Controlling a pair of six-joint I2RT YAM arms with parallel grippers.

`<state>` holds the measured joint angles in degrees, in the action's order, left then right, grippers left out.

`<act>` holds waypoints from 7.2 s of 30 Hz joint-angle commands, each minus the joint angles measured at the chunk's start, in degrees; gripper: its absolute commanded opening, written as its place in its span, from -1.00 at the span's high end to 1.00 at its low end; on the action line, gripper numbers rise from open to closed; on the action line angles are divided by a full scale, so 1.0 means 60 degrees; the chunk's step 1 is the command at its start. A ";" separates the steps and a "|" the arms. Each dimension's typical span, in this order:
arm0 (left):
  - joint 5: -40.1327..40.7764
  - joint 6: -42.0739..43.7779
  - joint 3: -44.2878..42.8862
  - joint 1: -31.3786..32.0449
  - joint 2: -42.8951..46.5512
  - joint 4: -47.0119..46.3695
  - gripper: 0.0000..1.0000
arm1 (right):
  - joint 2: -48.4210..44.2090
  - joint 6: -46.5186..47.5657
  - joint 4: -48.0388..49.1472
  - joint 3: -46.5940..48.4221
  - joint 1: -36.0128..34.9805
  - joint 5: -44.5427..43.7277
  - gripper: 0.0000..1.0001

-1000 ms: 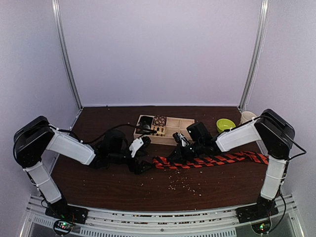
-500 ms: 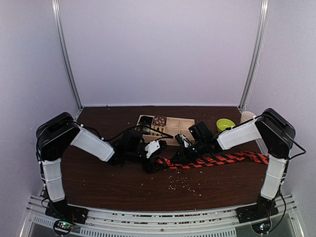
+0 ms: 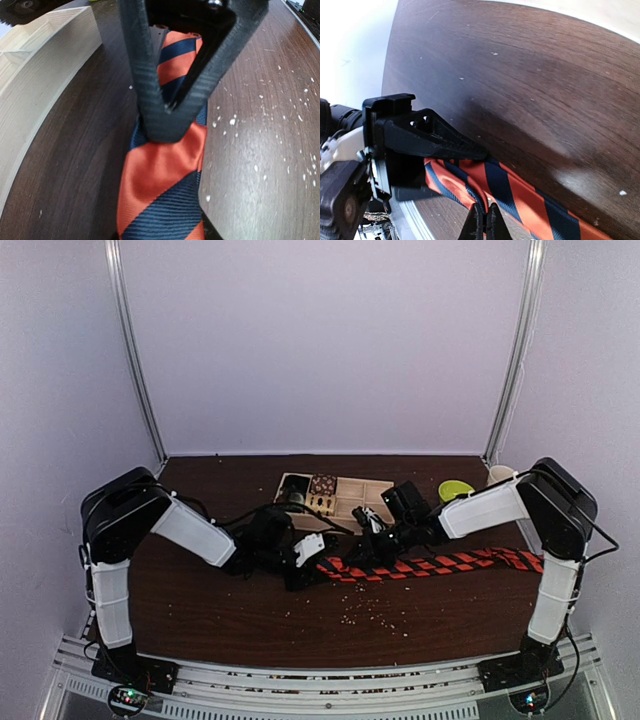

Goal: Roll the ties
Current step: Roll the tie at the center of the board.

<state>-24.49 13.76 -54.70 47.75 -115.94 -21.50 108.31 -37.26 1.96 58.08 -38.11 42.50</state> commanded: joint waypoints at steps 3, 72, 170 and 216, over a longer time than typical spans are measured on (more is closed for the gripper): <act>-0.0077 0.0268 0.0853 -0.0334 0.0507 0.0274 0.56 | 0.0492 0.0050 -0.0023 0.0507 -0.0269 0.0182 1.00; -0.0069 -0.2129 0.2150 -0.0149 0.1255 -0.3390 -0.39 | 0.0896 0.0465 -0.0340 0.0688 -0.0226 -0.0504 1.00; -0.0252 -0.0264 0.1978 -0.0648 0.1225 -0.1312 -0.35 | 0.1367 0.0851 -0.0452 0.0552 -0.0473 -0.1027 1.00; 0.0068 -0.0071 -0.0465 -0.0003 -0.0790 0.1707 0.37 | 0.0015 -0.0792 0.1872 -0.0742 -0.0142 -0.0392 0.75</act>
<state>-28.47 10.92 -59.96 47.79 -119.66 -21.65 112.88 -37.45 8.40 57.49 -40.56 38.65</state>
